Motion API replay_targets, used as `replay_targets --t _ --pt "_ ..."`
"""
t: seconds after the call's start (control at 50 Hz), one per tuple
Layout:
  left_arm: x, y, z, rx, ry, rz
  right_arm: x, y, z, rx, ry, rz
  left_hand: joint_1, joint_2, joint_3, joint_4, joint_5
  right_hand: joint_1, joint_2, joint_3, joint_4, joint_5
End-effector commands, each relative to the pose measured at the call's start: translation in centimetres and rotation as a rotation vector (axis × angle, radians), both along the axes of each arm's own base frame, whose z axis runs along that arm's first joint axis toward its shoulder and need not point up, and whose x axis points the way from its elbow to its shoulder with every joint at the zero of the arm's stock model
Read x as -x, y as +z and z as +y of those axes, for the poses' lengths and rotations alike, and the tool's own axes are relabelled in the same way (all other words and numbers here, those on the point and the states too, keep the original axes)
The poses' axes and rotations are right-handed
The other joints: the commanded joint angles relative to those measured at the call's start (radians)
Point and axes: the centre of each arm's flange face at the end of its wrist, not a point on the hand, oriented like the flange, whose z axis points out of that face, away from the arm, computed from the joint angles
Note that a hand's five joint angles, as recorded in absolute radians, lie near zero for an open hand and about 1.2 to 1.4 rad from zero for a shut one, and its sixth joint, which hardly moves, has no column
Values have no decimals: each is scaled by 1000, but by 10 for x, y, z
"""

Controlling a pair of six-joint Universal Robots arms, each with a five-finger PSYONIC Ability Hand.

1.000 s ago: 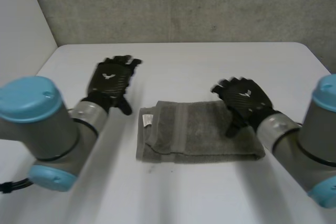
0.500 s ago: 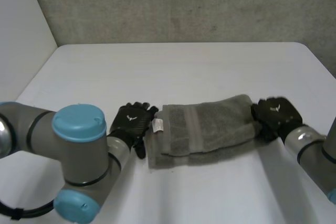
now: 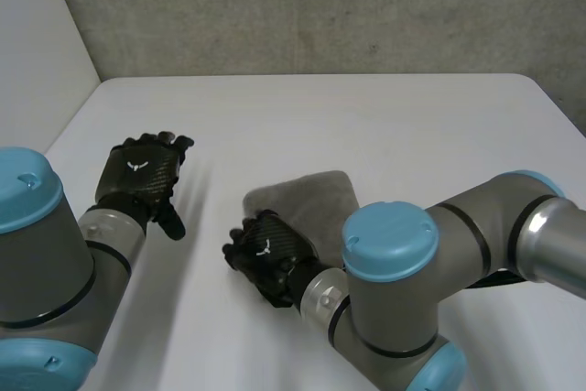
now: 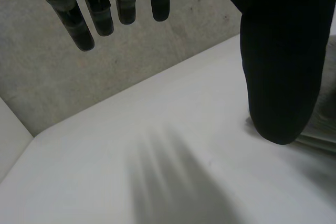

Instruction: Fold the towel.

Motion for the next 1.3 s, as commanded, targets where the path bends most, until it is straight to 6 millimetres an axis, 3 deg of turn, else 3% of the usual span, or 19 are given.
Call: replay_targets --t 0.02,0.18,0.28,0.44,0.52,0.66,0.72,0.76,0.8,0.82,0.86,0.88,0.92,0.94,0.96,0.98,1.06,1.14,1.3 --pt "13 14 -9 56 -21 46 33 51 -30 -69 -178 -188 -5 10 8 7 -28 -85 -142 -153 -147 -193" --pt "62 11 -15 30 -111 180 79 73 -74 -226 -405 -375 -5 10 8 7 -28 -85 -142 -153 -147 -193" --pt "91 -17 -5 -74 -164 218 92 70 -92 -311 -451 -413 -5 10 8 7 -28 -85 -142 -153 -147 -193" --pt "95 -73 21 -265 -182 84 93 16 -110 -488 -466 -286 -5 10 8 7 -28 -85 -142 -153 -147 -193" --pt "91 -88 24 -320 -171 40 91 -9 -115 -500 -462 -187 -5 10 8 7 -28 -85 -142 -153 -147 -193" --pt "87 -85 23 -326 -159 34 92 -8 -121 -401 -445 -129 -5 10 8 7 -28 -85 -142 -153 -147 -193" --pt "88 -72 23 -300 -167 48 92 13 -124 -342 -457 -161 -5 10 8 7 -28 -85 -142 -153 -147 -193" --pt "90 -45 25 -236 -186 75 92 30 -125 -300 -460 -190 -5 10 8 7 -28 -85 -142 -153 -147 -193" --pt "90 -30 25 -195 -195 85 93 64 -123 -218 -477 -256 -5 10 8 7 -28 -85 -142 -153 -147 -193" --pt "90 -30 25 -195 -195 85 93 64 -123 -218 -477 -256 -5 10 8 7 -28 -85 -142 -153 -147 -193" --pt "88 5 26 -106 -210 106 95 82 -124 -177 -498 -300 -5 10 8 7 -28 -85 -142 -153 -147 -193" --pt "88 5 26 -106 -210 106 98 100 -125 -131 -526 -352 -5 10 8 7 -28 -85 -142 -153 -147 -193" --pt "79 48 27 4 -191 135 102 117 -125 -88 -553 -407 -5 10 8 7 -28 -85 -142 -153 -147 -193" --pt "79 48 27 4 -191 136 106 136 -123 -36 -585 -461 -5 10 8 7 -28 -85 -142 -153 -147 -193" --pt "69 71 23 66 -155 158 113 157 -120 22 -621 -511 -5 10 8 7 -28 -85 -142 -153 -147 -193" --pt "54 93 15 126 -92 175 113 157 -120 23 -621 -512 -5 10 8 7 -28 -85 -142 -153 -147 -193" --pt "27 122 5 211 13 186 132 198 -110 143 -722 -603 -5 10 8 7 -28 -85 -142 -153 -147 -193" --pt "7 142 6 264 66 162 140 209 -105 171 -758 -617 -5 10 8 7 -28 -85 -142 -153 -147 -193" --pt "-4 147 14 231 79 134 145 217 -93 216 -756 -554 -5 10 8 7 -28 -85 -142 -153 -147 -193"
